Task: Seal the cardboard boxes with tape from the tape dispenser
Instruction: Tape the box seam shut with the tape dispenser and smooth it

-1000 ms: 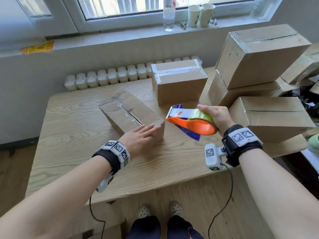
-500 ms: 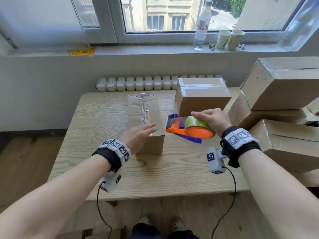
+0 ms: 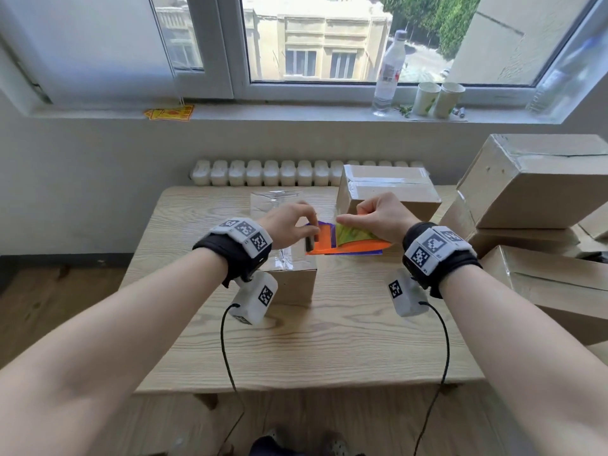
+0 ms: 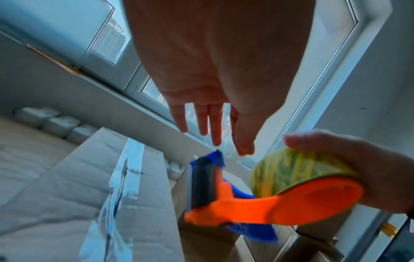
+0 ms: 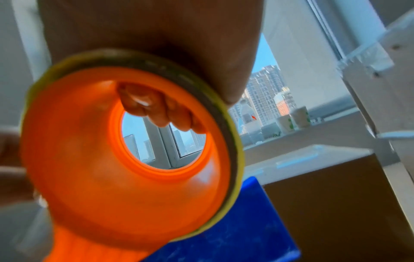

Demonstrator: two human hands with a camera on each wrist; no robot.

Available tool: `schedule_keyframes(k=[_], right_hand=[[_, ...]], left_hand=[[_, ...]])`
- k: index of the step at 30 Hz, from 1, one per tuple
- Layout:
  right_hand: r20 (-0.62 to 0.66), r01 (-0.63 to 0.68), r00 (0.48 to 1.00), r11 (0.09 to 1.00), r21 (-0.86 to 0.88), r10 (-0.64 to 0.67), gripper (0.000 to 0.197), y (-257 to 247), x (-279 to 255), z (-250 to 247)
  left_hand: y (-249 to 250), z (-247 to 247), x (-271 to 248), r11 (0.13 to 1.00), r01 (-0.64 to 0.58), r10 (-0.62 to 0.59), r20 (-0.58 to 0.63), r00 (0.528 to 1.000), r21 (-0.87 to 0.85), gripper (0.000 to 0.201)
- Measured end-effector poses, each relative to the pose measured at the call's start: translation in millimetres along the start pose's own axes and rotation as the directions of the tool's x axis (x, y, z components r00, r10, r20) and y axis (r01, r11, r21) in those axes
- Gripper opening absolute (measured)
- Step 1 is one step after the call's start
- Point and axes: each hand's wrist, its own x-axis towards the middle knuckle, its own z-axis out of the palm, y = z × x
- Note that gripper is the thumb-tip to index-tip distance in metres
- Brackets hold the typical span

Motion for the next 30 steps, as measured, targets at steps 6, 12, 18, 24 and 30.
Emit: schedule_keyframes(k=[6,12,18,24,30], right_hand=[[0.021,0.001,1.000,0.988,-0.153,0.002,0.058,-1,4,-1],[0.147,-0.027,0.988,0.993,-0.117,0.044,0.033,-5,8,-9],[0.189,-0.069,0.979,0.995,-0.072,0.081,0.029,-1,10,-10],[0.124,-0.151,0.970,0.915,-0.375,0.211,0.050,28,10,-15],[0.160,-0.214,0.941,0.893,-0.396,0.297,0.049,49,10,7]], left_hand=[[3,-16,-3,0.999,0.025,-0.019,0.114,0.993,-0.048,0.015],[-10,-22,-14,0.958,0.157,-0.134,0.109,0.985,-0.239,0.050],[-22,-20,-24,0.767,0.265,-0.359,-0.050,0.932,-0.585,0.059],[-44,-12,-38,0.694,0.337,-0.475,-0.052,0.879,-0.637,0.043],[-74,5,-54,0.648,0.463,-0.556,0.040,0.830,-0.605,0.030]])
